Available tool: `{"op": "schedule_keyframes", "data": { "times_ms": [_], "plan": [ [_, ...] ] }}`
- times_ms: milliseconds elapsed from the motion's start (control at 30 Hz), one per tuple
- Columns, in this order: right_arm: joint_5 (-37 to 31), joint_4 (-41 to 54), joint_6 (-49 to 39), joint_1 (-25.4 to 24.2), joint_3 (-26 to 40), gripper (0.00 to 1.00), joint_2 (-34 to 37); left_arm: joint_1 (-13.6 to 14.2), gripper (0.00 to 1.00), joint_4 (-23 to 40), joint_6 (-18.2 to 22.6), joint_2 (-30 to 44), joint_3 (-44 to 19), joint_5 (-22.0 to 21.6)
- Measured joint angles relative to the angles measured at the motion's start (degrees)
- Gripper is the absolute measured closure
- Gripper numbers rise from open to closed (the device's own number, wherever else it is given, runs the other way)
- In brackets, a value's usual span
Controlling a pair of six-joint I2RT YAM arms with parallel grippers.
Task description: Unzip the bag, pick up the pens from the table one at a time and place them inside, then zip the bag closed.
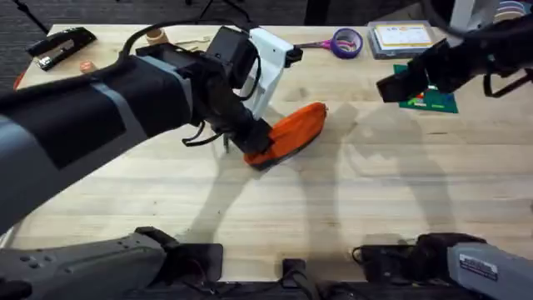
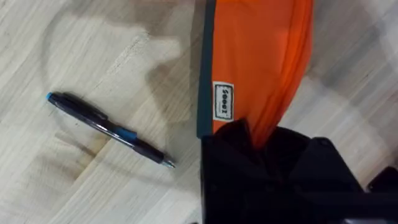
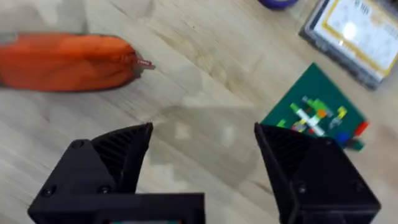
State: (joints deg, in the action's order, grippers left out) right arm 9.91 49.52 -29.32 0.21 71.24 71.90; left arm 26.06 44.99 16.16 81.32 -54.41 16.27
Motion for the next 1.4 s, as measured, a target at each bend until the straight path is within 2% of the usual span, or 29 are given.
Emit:
{"op": "schedule_keyframes", "data": {
  "times_ms": [167,400,467,667,800,833,1133,1400],
  "plan": [
    [0.0,0.1,-9.8,0.0,0.0,0.005,0.0,0.0,0.958,0.0,0.0,0.0,0.0,0.0],
    [0.4,0.1,-16.2,0.0,0.0,0.004,0.0,0.0,0.958,0.0,0.0,0.0,0.0,0.0],
    [2.1,0.3,-21.6,0.0,0.0,0.004,0.2,0.0,0.958,0.0,0.0,0.0,0.0,0.0],
    [6.1,0.3,-29.9,-0.1,0.2,0.004,1.9,0.0,0.958,0.0,0.0,0.0,0.0,0.0],
    [11.1,0.3,-35.6,-1.7,0.2,0.004,3.9,0.0,0.958,0.0,0.0,0.0,0.0,0.0],
    [15.5,0.3,-39.2,-4.0,0.2,0.004,5.8,0.0,0.957,0.0,0.0,0.0,0.0,0.0],
    [32.5,0.2,-47.0,-11.4,0.2,0.004,11.5,0.0,0.957,0.0,0.0,0.0,0.0,0.0],
    [37.9,0.2,-48.7,-11.7,0.3,0.004,16.4,0.0,0.956,0.0,0.0,0.0,0.0,0.0]
  ]
}}
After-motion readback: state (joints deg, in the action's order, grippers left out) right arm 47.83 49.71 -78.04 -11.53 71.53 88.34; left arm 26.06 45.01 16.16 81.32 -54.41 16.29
